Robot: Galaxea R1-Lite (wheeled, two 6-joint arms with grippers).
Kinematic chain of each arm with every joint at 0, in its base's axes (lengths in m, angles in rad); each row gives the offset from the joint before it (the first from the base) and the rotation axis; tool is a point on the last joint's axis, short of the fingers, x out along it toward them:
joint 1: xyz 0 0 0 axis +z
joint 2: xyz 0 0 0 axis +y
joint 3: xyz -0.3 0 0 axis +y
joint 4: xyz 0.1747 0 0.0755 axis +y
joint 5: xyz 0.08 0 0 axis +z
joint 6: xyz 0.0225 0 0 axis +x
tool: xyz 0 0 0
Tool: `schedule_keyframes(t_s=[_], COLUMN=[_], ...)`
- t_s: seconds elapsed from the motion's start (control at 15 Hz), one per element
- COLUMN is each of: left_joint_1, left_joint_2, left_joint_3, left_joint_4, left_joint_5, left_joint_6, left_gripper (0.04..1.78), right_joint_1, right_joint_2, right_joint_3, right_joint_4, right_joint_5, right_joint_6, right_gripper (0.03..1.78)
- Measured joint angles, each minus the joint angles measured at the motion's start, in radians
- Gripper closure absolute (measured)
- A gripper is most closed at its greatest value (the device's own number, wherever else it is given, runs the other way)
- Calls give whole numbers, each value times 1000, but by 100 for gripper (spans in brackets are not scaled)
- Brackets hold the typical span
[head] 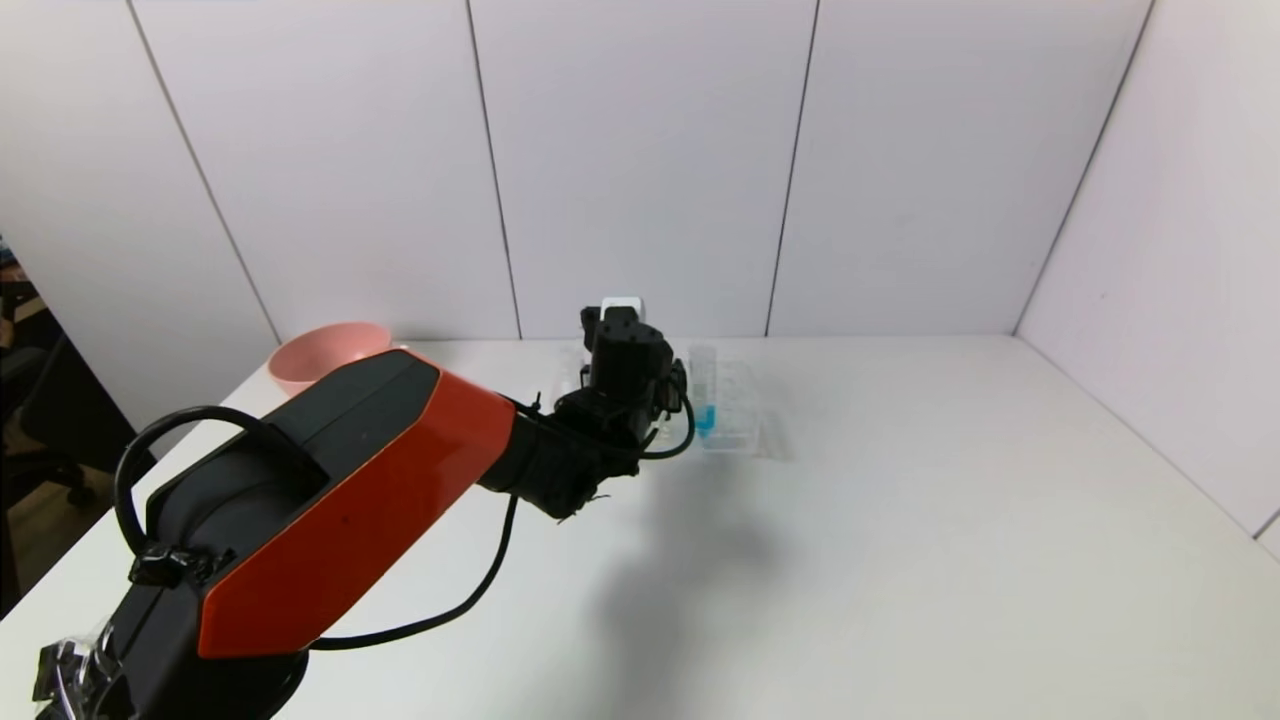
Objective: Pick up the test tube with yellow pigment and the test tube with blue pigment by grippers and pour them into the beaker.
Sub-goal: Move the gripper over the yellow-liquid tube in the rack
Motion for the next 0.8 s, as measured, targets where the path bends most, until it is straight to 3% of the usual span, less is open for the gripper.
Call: schedule_keyframes(t_s=[0.13,0.47,0.8], left_joint_1=[6,5,3], left_joint_2=[6,12,12], left_joint_3=[-13,-27,-27], left_joint_4=[13,25,29], left_joint_5=[5,-5,-3], left_joint_6=[-1,-2,-2], left_gripper=[54,128,127], right_joint_1=[0,0,0], right_joint_2=[0,0,0], right_joint_3=[0,0,0], right_joint_4=[0,0,0], right_joint_5=[0,0,0], right_joint_6=[0,0,0], right_gripper=[4,4,4])
